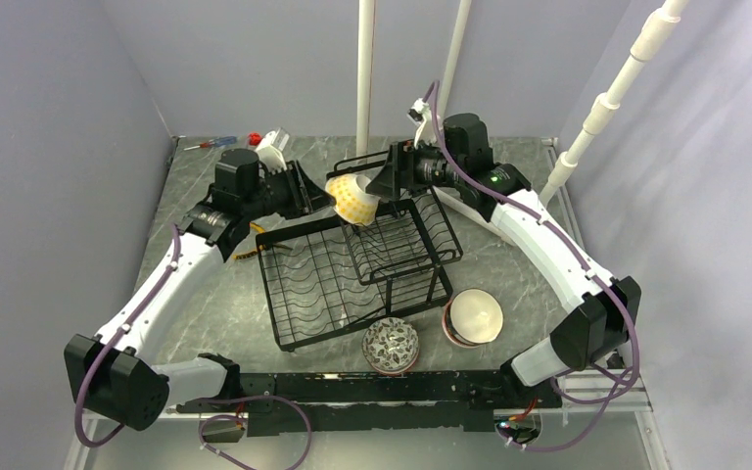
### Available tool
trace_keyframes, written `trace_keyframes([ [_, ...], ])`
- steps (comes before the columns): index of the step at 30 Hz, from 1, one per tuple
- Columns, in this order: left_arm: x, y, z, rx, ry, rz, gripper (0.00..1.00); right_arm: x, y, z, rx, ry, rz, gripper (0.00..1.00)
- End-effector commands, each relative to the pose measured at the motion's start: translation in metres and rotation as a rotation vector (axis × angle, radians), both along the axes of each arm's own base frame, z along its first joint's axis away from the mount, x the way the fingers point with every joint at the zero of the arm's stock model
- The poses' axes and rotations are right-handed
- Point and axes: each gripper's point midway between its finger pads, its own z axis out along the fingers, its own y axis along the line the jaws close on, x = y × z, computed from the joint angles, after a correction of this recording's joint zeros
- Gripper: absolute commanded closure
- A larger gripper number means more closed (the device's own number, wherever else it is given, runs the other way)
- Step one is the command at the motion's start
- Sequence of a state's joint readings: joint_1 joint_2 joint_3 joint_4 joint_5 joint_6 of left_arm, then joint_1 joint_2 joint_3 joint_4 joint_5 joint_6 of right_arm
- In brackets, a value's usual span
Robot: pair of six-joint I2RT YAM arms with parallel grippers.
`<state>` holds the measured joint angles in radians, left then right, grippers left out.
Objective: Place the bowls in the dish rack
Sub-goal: Turn the bowl upside down on the dish rack.
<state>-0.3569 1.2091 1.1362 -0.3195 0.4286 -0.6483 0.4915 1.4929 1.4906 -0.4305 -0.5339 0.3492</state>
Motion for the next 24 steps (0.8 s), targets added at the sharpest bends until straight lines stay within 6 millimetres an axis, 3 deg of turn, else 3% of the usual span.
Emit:
trace_keyframes([
  [1,0.004,-0.008,0.017,-0.037,-0.052,-0.039,0.67,-0.001,-0.001,0.021,0.049,-0.059,0.005,0.27],
  [11,0.007,-0.011,0.009,-0.033,-0.024,-0.056,0.93,-0.002,0.0,0.017,0.059,-0.043,0.014,0.32],
  [14,0.007,-0.007,0.01,-0.021,-0.029,-0.034,0.94,-0.003,0.0,0.016,0.06,-0.041,0.018,0.32],
  [18,0.006,0.0,0.013,-0.001,-0.045,-0.002,0.83,-0.003,0.003,0.012,0.063,-0.026,0.031,0.33],
  [24,0.001,0.01,0.019,0.02,-0.077,0.042,0.45,-0.003,0.0,0.015,0.062,-0.037,0.016,0.33],
])
